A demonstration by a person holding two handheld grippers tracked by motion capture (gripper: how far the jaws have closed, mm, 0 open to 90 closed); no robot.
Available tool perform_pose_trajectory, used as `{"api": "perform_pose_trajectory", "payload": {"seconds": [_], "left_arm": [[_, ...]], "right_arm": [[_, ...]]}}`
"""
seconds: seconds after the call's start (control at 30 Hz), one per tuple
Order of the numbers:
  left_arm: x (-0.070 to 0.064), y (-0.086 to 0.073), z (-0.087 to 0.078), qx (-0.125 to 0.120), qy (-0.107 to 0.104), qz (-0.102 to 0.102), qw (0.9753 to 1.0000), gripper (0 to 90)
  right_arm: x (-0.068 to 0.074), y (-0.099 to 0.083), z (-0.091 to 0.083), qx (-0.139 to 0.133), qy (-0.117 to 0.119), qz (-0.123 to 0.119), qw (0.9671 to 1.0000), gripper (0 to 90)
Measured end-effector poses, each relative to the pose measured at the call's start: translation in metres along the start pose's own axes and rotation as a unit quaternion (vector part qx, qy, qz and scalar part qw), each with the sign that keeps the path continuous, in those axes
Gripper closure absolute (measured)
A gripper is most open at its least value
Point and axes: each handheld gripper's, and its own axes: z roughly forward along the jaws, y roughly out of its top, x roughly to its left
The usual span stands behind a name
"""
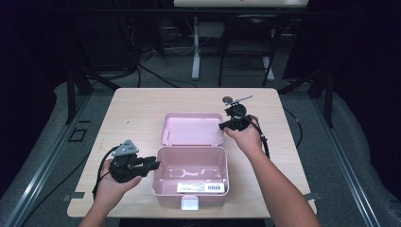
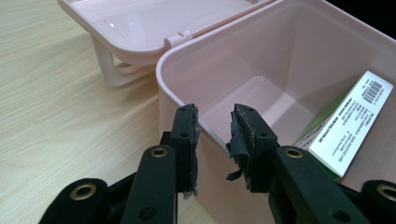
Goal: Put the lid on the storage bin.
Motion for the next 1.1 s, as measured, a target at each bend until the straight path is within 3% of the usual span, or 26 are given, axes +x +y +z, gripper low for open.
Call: {"api": "perform_pose_trajectory", "payload": {"seconds": [0.87, 1.1], "left_arm": [[0.002, 0.000, 0.000, 0.000, -0.005, -0.011, 0.9999, 70.4], [0.002, -0.001, 0.000, -0.002, -0.006, -0.013, 0.9999, 70.4]], "right_arm": [[-0.008, 0.002, 0.019, 0.009, -0.004, 0.050, 0.9987, 61.0], [-0.006, 0.003, 0.022, 0.010, -0.011, 0.046, 0.9989, 63.7]]}}
